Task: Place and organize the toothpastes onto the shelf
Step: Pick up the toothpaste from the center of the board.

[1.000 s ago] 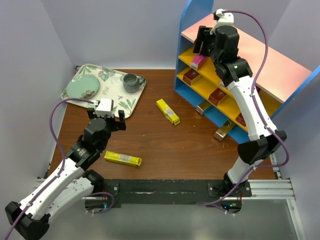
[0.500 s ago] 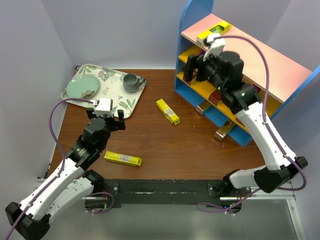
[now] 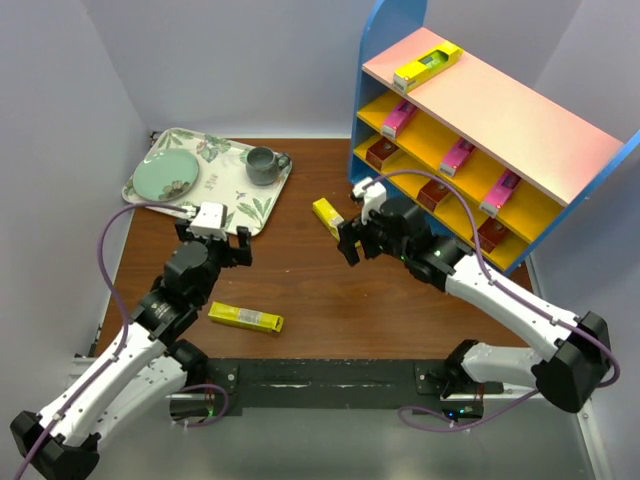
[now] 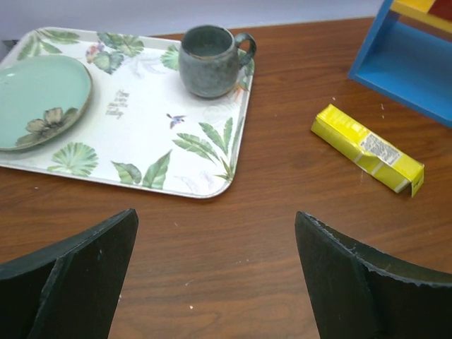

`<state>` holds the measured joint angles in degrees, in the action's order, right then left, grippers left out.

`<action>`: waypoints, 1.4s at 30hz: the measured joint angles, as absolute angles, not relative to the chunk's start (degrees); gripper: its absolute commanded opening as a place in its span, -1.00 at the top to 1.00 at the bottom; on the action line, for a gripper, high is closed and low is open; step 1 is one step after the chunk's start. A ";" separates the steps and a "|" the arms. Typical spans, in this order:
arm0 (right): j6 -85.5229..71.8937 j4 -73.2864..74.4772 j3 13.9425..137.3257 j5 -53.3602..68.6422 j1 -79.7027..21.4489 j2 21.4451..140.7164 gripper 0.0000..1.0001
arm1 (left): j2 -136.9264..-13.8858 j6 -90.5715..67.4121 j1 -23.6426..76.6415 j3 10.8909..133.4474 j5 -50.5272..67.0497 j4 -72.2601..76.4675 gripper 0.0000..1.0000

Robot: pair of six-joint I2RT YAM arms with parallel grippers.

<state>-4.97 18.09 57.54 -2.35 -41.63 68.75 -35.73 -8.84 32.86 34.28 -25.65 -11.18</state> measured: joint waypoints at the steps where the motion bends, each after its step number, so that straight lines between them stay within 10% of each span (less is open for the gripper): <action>1: -5.61 16.91 54.74 -2.17 -41.69 67.48 -0.70 | -36.36 -8.99 32.84 34.28 -24.93 -11.29 -0.99; 9: -9.93 10.48 41.10 -1.30 -41.74 61.82 -0.71 | -47.99 -15.73 36.42 35.79 -21.17 -18.06 -1.00; 26: -12.78 4.89 30.50 -4.03 -41.74 55.81 -0.79 | -79.46 -57.19 76.55 46.33 -47.29 -51.37 -0.99; 42: -13.69 4.93 29.63 -6.04 -41.74 55.20 -0.79 | -91.15 -59.02 82.17 49.19 -47.77 -51.00 -0.73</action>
